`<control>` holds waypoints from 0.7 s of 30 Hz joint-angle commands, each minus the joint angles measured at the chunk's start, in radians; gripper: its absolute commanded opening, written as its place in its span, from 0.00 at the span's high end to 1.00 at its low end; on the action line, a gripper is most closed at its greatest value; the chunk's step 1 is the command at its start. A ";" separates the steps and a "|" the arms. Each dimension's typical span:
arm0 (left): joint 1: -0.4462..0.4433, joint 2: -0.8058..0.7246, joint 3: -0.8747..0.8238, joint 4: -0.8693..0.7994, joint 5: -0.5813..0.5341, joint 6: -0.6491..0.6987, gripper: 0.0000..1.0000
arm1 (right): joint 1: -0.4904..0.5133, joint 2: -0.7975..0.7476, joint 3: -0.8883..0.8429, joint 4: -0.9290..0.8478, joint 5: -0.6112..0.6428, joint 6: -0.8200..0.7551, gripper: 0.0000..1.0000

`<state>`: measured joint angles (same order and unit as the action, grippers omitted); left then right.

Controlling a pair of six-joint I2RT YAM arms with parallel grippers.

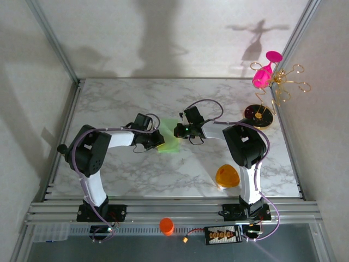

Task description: Fold a paper plane with a square sheet of paper (pick it up from the middle)

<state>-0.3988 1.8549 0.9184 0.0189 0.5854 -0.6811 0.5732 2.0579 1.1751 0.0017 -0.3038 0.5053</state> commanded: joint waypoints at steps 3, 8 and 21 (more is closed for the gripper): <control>0.071 -0.057 -0.100 -0.145 -0.077 0.025 0.89 | -0.029 0.184 -0.111 -0.308 0.273 -0.015 0.96; 0.067 -0.143 -0.081 -0.110 -0.013 -0.041 0.87 | -0.030 0.182 -0.114 -0.304 0.273 -0.014 0.96; -0.046 -0.036 -0.032 -0.080 -0.003 -0.078 0.87 | -0.030 0.177 -0.122 -0.298 0.270 -0.014 0.96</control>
<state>-0.4446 1.7905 0.9123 -0.0277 0.5915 -0.7570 0.5732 2.0583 1.1709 0.0109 -0.3061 0.5060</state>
